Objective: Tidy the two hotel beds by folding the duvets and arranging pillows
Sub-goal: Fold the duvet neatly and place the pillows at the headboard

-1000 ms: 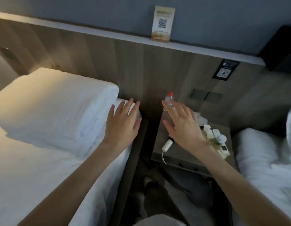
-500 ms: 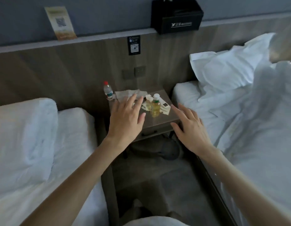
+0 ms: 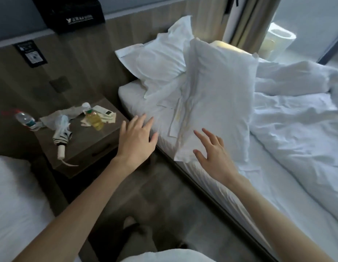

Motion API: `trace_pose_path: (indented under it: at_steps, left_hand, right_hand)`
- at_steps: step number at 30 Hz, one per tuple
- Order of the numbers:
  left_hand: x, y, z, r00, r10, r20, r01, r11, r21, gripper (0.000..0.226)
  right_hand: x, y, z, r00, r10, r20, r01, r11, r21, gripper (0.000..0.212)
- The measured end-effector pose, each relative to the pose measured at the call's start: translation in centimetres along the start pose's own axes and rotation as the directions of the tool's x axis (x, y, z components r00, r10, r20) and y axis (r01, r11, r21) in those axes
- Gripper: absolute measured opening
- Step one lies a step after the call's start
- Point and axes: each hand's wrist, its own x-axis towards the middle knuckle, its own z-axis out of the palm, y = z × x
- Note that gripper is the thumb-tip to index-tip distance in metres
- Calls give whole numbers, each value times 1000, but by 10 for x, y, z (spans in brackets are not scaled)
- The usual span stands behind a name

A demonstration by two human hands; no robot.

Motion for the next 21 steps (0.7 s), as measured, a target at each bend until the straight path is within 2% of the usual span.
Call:
trace_pose_path:
  at_steps: [7,15,21]
  left_hand:
    - [43,70,25,996,33,86,-22,991,-132,59]
    - [147,91,86,990,30,138,9,963,-269,62]
    - [259,100,155,929,-53,366,210,891,-403,74]
  right_hand:
    - [-12,74,-38,986,155,-63,-153,988,36,58]
    - [58,154,-52,942,315,-117,-305,948,91,55]
    - [162,229,-43,862,498,-98,-469,856,218,60]
